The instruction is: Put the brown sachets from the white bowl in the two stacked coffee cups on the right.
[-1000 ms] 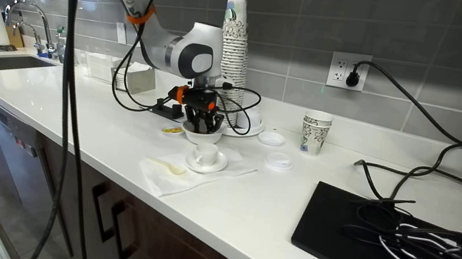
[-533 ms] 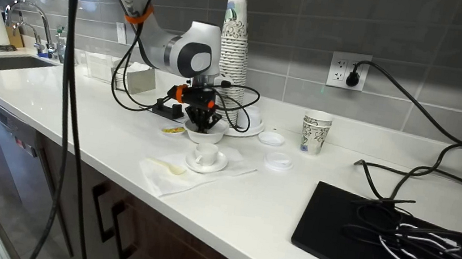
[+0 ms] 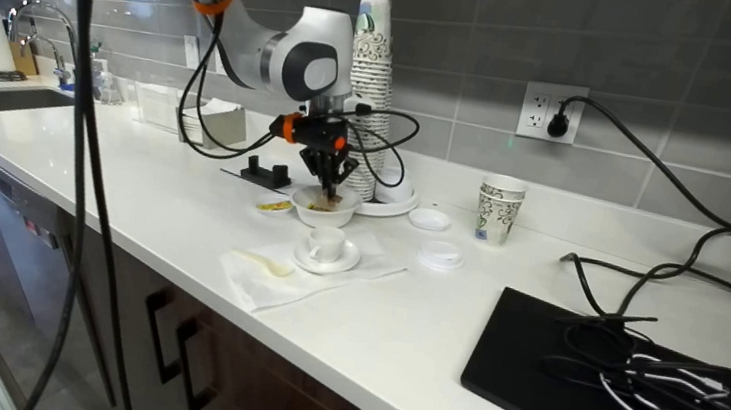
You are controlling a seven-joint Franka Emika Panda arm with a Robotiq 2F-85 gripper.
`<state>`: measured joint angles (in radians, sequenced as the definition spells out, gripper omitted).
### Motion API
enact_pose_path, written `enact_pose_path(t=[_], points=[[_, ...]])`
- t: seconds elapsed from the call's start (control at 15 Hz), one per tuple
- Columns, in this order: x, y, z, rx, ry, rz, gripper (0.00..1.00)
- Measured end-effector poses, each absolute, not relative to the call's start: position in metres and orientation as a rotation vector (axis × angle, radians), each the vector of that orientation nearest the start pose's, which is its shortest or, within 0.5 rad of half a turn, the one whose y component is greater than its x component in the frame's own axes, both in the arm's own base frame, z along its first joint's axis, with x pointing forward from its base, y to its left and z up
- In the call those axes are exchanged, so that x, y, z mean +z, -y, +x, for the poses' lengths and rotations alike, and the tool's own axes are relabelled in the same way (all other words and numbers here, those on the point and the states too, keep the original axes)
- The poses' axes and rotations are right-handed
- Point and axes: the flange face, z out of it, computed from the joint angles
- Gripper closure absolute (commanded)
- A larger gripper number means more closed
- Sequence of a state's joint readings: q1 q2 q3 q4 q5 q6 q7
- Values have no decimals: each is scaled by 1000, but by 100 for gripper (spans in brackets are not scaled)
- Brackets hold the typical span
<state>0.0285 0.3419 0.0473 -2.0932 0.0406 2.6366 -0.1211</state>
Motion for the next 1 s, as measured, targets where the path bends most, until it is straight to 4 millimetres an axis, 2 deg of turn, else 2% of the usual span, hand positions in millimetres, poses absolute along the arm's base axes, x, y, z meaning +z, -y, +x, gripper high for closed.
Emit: enact_pose_path(t=[0.27, 0.4, 0.53, 0.73, 0.87, 1.0], points=[[326, -26, 604, -504, 205, -3098, 98], [345, -6, 605, -651, 186, -3142, 98], [360, 23, 605, -793, 138, -3186, 98], [382, 79, 605, -993, 20, -3236, 98], [396, 117, 606, -1093, -113, -3253, 98], [406, 143, 609, -1155, -231, -3250, 98]])
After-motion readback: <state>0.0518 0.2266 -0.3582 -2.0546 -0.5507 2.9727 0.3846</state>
